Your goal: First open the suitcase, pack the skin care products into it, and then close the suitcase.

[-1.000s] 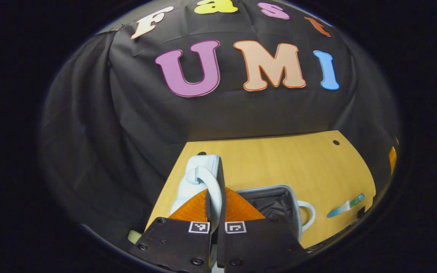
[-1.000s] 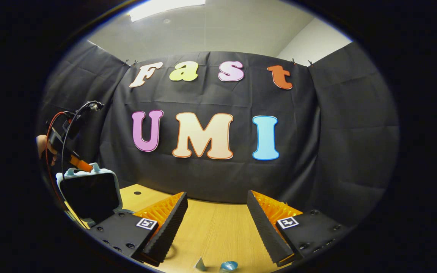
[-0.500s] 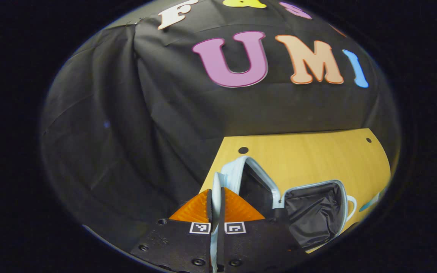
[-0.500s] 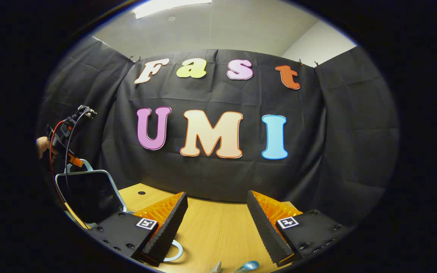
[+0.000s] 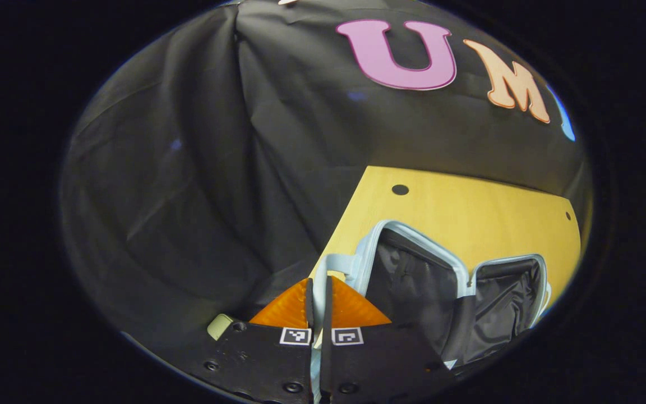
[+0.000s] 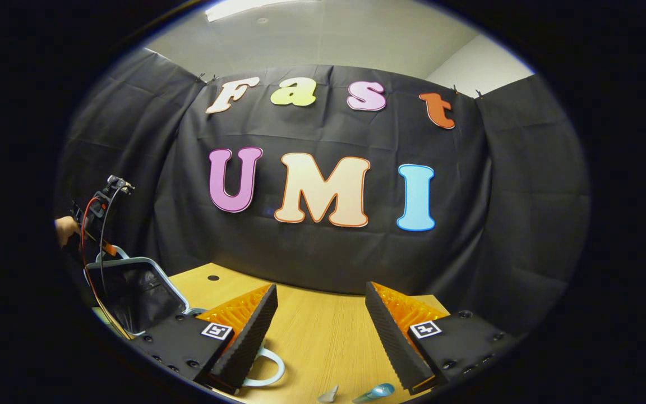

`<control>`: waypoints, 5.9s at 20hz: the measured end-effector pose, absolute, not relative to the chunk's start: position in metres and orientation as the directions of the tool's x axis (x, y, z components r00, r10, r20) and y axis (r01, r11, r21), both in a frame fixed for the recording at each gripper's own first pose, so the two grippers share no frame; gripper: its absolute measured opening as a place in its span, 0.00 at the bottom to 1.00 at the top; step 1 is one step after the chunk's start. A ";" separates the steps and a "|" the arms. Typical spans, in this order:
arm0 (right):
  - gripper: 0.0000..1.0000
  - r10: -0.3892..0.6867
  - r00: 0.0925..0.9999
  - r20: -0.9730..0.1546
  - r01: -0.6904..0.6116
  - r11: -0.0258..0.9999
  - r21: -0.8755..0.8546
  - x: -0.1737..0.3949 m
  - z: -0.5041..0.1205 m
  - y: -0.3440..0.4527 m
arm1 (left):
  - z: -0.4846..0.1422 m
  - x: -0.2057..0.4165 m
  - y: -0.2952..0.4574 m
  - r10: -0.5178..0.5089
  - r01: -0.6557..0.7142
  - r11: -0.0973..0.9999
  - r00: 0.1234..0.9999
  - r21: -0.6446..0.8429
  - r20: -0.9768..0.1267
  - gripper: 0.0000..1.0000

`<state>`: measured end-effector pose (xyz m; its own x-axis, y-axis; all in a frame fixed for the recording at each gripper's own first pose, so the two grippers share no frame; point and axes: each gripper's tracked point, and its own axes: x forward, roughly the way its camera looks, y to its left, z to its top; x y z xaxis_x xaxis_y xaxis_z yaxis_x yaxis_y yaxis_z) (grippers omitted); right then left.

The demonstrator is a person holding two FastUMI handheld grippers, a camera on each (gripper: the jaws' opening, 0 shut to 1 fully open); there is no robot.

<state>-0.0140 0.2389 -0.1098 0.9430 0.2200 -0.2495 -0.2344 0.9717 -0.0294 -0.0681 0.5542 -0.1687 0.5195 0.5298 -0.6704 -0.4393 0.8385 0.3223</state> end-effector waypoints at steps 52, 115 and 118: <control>0.98 0.226 0.950 -0.215 -0.223 0.974 0.041 -0.011 -0.126 0.018 | -0.304 -0.022 -0.022 -0.148 0.116 0.989 0.756 -0.093 -0.637 0.93; 0.47 0.676 0.306 -0.671 -0.438 0.725 0.531 -0.138 -0.284 0.350 | -0.349 -0.044 0.243 0.027 -0.047 0.999 0.511 0.004 -0.859 0.60; 0.44 0.658 0.283 -0.698 -0.399 0.742 0.538 -0.138 -0.303 0.370 | -0.331 -0.036 0.252 0.007 -0.019 1.000 0.579 -0.005 -0.815 0.72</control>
<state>-0.1384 0.3697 -0.3032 0.2832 0.6581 -0.6977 -0.3991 0.7423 0.5382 -0.0359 0.2521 -0.3309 0.5788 0.0070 -0.8154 -0.0188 0.9998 -0.0047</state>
